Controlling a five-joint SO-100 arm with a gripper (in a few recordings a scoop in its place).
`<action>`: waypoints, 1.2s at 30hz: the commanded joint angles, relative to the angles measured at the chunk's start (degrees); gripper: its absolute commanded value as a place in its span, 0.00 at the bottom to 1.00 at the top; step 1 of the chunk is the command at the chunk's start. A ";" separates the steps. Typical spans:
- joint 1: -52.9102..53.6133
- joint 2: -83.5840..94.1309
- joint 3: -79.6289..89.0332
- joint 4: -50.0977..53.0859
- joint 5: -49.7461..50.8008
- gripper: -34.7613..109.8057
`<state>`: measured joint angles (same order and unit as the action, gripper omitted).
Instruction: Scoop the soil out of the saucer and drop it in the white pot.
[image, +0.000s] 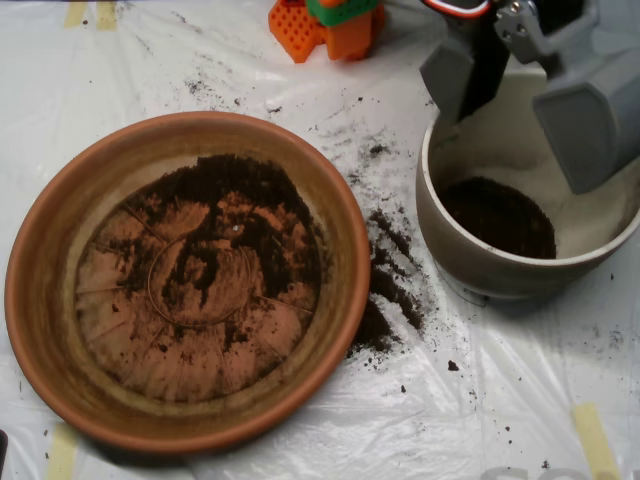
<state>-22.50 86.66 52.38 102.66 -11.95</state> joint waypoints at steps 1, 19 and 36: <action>-0.70 2.81 -2.55 0.62 0.18 0.51; 41.04 9.84 24.35 -10.20 -1.58 0.51; 51.24 -0.26 47.72 -27.95 -13.80 0.61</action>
<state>26.63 85.96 100.55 75.59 -24.96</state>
